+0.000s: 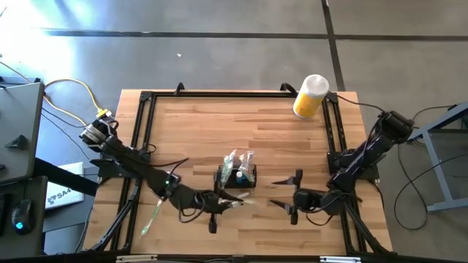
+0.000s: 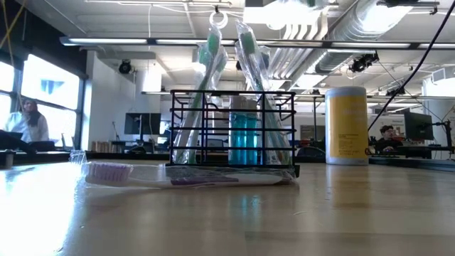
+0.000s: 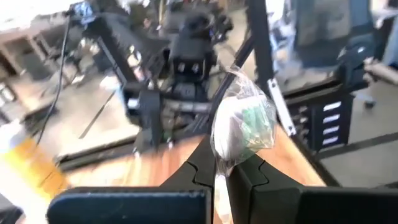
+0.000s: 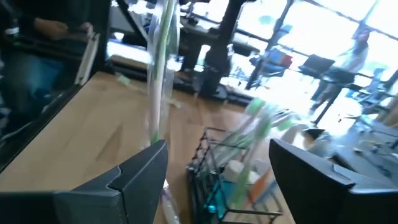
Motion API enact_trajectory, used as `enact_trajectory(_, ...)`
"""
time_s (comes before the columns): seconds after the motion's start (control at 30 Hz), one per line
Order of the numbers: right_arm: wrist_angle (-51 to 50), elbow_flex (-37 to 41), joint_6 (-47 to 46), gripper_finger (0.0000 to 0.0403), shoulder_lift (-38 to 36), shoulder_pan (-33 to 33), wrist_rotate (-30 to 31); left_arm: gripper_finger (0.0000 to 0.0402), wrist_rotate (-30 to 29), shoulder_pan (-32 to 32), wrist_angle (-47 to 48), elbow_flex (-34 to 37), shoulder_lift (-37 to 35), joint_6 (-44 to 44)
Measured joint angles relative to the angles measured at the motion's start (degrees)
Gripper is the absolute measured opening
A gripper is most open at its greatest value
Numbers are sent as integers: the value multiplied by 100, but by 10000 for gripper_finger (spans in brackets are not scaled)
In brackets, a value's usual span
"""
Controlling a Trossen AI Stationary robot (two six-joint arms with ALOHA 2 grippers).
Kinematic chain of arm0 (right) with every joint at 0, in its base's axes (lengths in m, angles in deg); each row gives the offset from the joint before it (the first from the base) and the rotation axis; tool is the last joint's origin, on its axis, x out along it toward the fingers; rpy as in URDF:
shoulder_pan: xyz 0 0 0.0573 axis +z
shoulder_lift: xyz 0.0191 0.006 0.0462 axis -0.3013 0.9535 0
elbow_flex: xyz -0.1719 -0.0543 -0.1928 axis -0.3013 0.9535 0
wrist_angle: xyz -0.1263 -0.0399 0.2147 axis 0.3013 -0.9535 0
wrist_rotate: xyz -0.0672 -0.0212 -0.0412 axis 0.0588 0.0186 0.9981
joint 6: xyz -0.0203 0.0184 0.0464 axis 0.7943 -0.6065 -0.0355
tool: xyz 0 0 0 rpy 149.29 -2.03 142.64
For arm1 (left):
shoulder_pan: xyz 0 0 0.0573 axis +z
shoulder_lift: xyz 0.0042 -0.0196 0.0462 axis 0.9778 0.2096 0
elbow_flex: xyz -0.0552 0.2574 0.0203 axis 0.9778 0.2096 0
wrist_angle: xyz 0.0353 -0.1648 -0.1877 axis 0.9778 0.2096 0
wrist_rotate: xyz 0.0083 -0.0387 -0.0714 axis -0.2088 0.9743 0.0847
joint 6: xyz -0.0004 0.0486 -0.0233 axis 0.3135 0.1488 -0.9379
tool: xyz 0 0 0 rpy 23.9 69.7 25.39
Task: Pick & Place toothbrushing station
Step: Put the green toothbrush into the black wire organizer
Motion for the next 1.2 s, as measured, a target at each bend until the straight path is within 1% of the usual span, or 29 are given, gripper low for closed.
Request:
enact_trajectory(0.1, 11, 0, 37, 274, -55, 132, 318, 7, -370, -45, 794, -330, -28, -321)
enact_trajectory(0.2, -1, 0, 144, 274, -55, 226, 595, 7, -567, -74, 1783, -727, -30, -848)
enact_trajectory(0.33, -29, 0, 134, 274, -55, 246, 814, 7, -927, -67, 2932, -1215, -35, -1310)
enact_trajectory(0.5, -68, 0, 108, 274, -55, 244, 845, 7, -1540, -67, 4051, -1436, -100, -1770)
enact_trajectory(0.7, -83, 0, 90, 264, -55, 244, 837, 7, -1676, 171, 5127, -1471, -332, -2801)
enact_trajectory(0.8, -84, 0, 90, 258, -55, 238, 724, 7, -1678, 334, 5419, -1471, -360, -3094)
enact_trajectory(0.9, -84, 0, 90, 255, -55, 233, 592, 7, -1656, 456, 5687, -1468, -361, -3209)
enact_trajectory(1.0, -93, 0, 90, 254, -55, 233, 591, 7, -1614, 552, 5726, -1468, -358, -3267)
enact_trajectory(1.2, -118, 0, 90, 254, -55, 233, 600, 7, -1645, 548, 5727, -1468, -358, -3266)
